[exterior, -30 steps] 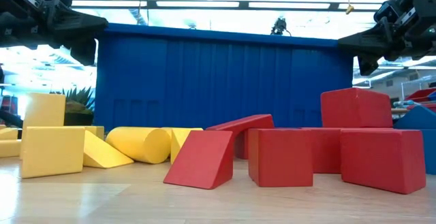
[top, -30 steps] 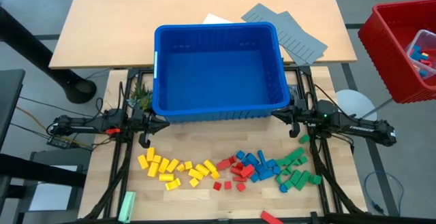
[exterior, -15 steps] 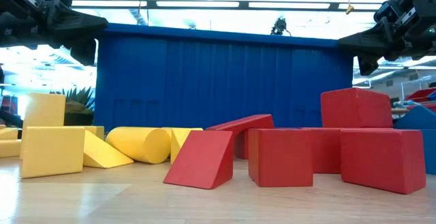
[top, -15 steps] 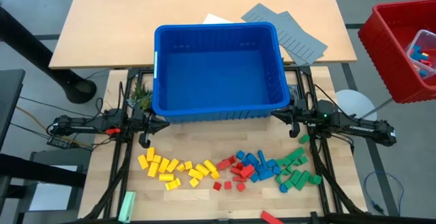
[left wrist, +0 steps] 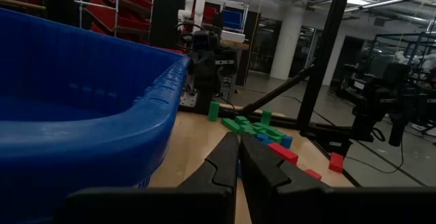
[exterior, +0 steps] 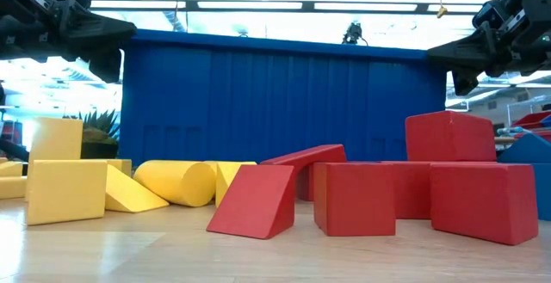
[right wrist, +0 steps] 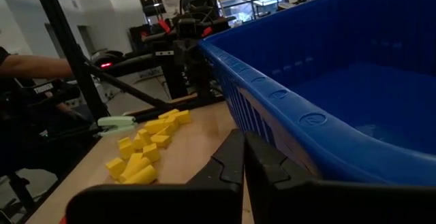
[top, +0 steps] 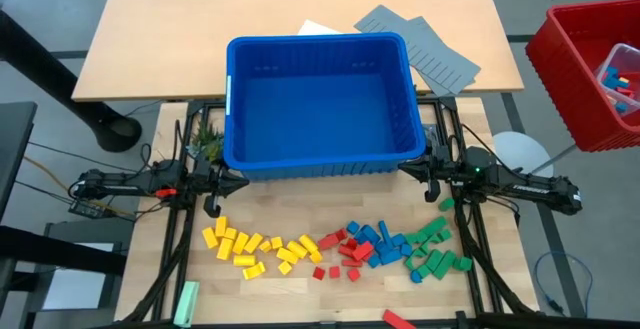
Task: Sort blocks
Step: Return to Home Position
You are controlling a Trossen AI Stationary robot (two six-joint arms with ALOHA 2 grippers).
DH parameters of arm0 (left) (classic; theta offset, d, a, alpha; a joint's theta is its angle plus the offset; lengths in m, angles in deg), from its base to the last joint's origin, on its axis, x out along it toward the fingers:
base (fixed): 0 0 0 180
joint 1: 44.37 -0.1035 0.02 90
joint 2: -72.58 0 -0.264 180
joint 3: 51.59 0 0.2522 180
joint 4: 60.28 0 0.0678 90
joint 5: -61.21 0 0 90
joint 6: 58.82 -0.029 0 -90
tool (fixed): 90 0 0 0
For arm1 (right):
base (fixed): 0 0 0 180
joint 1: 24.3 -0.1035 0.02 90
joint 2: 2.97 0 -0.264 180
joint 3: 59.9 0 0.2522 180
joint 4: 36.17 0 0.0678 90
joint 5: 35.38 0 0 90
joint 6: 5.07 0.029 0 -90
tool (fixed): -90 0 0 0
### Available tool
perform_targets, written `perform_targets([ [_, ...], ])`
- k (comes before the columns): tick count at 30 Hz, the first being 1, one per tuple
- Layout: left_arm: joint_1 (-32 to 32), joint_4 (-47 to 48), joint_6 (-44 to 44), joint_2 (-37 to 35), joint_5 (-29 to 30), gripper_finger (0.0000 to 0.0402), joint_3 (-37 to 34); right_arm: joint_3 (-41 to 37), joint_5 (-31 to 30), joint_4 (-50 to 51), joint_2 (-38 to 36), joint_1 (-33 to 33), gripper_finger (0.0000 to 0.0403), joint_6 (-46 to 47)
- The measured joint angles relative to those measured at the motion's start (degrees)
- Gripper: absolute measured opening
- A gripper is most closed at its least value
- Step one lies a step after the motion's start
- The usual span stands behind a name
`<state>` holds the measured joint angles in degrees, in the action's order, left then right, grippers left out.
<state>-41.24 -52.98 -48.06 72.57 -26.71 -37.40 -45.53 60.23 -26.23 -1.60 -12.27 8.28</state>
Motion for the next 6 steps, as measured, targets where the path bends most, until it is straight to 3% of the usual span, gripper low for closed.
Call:
perform_targets([
  [6, 0.00, 0.00, 0.00, 0.00, 0.00, 0.0023, 0.00, 0.00, -0.01, 0.00, -0.01, -0.02, 0.0001, 0.00],
])
